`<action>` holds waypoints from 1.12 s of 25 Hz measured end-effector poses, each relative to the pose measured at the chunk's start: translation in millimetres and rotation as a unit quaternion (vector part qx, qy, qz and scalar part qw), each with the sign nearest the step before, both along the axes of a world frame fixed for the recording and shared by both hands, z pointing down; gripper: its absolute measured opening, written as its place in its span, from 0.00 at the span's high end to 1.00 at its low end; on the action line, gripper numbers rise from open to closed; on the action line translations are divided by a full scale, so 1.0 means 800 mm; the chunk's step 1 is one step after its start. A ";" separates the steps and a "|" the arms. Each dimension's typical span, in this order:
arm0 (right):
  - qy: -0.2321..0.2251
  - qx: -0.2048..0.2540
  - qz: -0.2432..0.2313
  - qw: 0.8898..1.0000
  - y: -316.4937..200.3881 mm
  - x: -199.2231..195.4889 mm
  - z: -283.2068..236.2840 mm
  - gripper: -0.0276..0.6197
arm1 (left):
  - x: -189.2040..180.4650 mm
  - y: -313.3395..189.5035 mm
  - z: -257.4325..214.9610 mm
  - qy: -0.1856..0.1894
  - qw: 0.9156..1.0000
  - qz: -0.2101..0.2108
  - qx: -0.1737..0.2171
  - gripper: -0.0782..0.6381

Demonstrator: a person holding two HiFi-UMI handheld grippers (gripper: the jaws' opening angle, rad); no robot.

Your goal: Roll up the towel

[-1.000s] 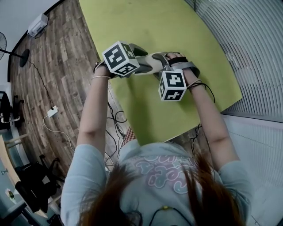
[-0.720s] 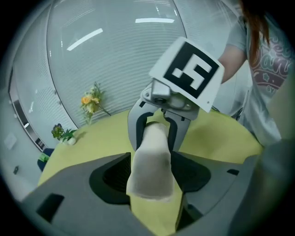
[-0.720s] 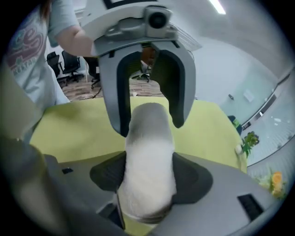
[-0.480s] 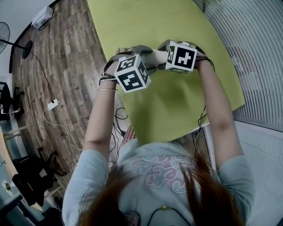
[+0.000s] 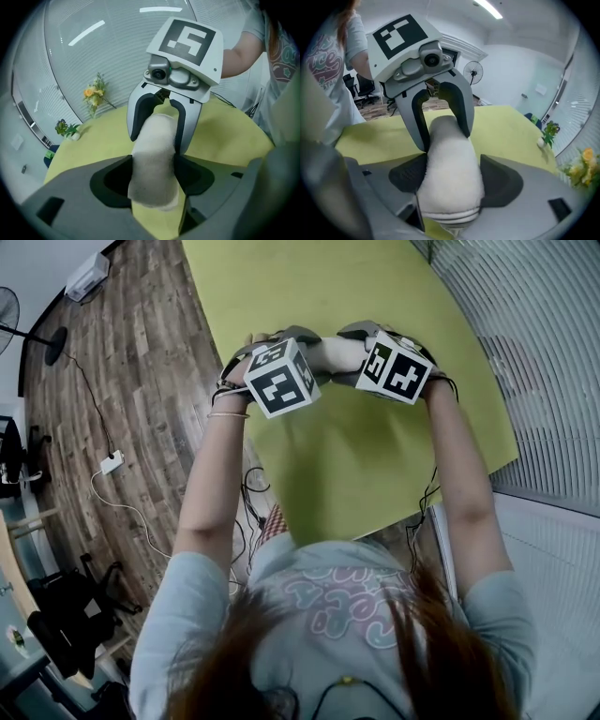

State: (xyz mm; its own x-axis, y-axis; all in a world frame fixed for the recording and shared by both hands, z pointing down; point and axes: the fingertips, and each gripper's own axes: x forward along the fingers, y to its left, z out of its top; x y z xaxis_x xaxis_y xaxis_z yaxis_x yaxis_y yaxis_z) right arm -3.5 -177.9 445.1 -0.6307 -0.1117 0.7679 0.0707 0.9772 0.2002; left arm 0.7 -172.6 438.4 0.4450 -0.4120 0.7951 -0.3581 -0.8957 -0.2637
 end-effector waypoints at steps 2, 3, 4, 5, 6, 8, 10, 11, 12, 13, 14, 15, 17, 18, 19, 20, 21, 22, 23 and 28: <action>-0.026 0.024 0.017 0.999 -0.004 0.001 -0.015 0.43 | -0.004 -0.002 -0.012 0.009 1.000 -0.012 0.019 0.54; -0.039 0.038 0.024 0.998 -0.006 0.001 -0.024 0.43 | -0.005 -0.003 -0.018 0.013 0.999 -0.020 0.029 0.54; -0.052 0.052 0.031 0.997 -0.007 0.002 -0.031 0.43 | -0.006 -0.003 -0.023 0.018 0.999 -0.026 0.039 0.54; -0.063 0.064 0.040 0.995 -0.006 0.004 -0.037 0.43 | -0.006 -0.001 -0.027 0.025 0.998 -0.031 0.047 0.54; -0.073 0.073 0.048 0.993 -0.004 0.006 -0.041 0.43 | -0.005 0.002 -0.031 0.033 0.997 -0.035 0.055 0.54; -0.089 0.085 0.058 0.991 0.003 0.007 -0.053 0.43 | -0.008 0.010 -0.042 0.054 0.995 -0.047 0.070 0.54; -0.103 0.094 0.068 0.988 0.012 0.008 -0.063 0.43 | -0.013 0.017 -0.054 0.084 0.991 -0.067 0.085 0.54; -0.111 0.095 0.077 0.986 0.016 0.010 -0.066 0.43 | -0.015 0.020 -0.059 0.102 0.987 -0.079 0.091 0.54; -0.120 0.094 0.088 0.984 0.019 0.013 -0.067 0.43 | -0.016 0.022 -0.064 0.123 0.984 -0.092 0.096 0.54; -0.132 0.092 0.101 0.982 0.022 0.015 -0.068 0.43 | -0.018 0.024 -0.071 0.145 0.979 -0.105 0.102 0.54; -0.146 0.091 0.113 0.979 0.025 0.018 -0.071 0.43 | -0.019 0.026 -0.078 0.167 0.973 -0.117 0.111 0.54; -0.163 0.090 0.126 0.974 0.029 0.021 -0.076 0.43 | -0.019 0.029 -0.087 0.189 0.966 -0.128 0.123 0.54; -0.204 0.095 0.155 0.962 0.038 0.028 -0.091 0.43 | -0.020 0.039 -0.104 0.224 0.951 -0.147 0.151 0.54; -0.228 0.100 0.169 0.954 0.043 0.031 -0.101 0.43 | -0.021 0.045 -0.111 0.238 0.945 -0.155 0.164 0.54; -0.251 0.105 0.183 0.945 0.049 0.035 -0.112 0.43 | -0.021 0.052 -0.117 0.249 0.939 -0.162 0.174 0.54; -0.272 0.107 0.195 0.936 0.055 0.039 -0.121 0.43 | -0.022 0.060 -0.123 0.260 0.933 -0.169 0.182 0.54; -0.292 0.105 0.207 0.928 0.063 0.042 -0.130 0.43 | -0.023 0.068 -0.129 0.273 0.927 -0.176 0.189 0.54; -0.309 0.104 0.217 0.920 0.070 0.045 -0.138 0.43 | -0.023 0.076 -0.137 0.287 0.920 -0.183 0.197 0.54; -0.324 0.102 0.226 0.913 0.076 0.048 -0.146 0.43 | -0.023 0.084 -0.146 0.302 0.912 -0.189 0.204 0.54; -0.391 0.086 0.252 0.881 0.111 0.057 -0.176 0.45 | -0.013 0.120 -0.182 0.350 0.886 -0.198 0.232 0.54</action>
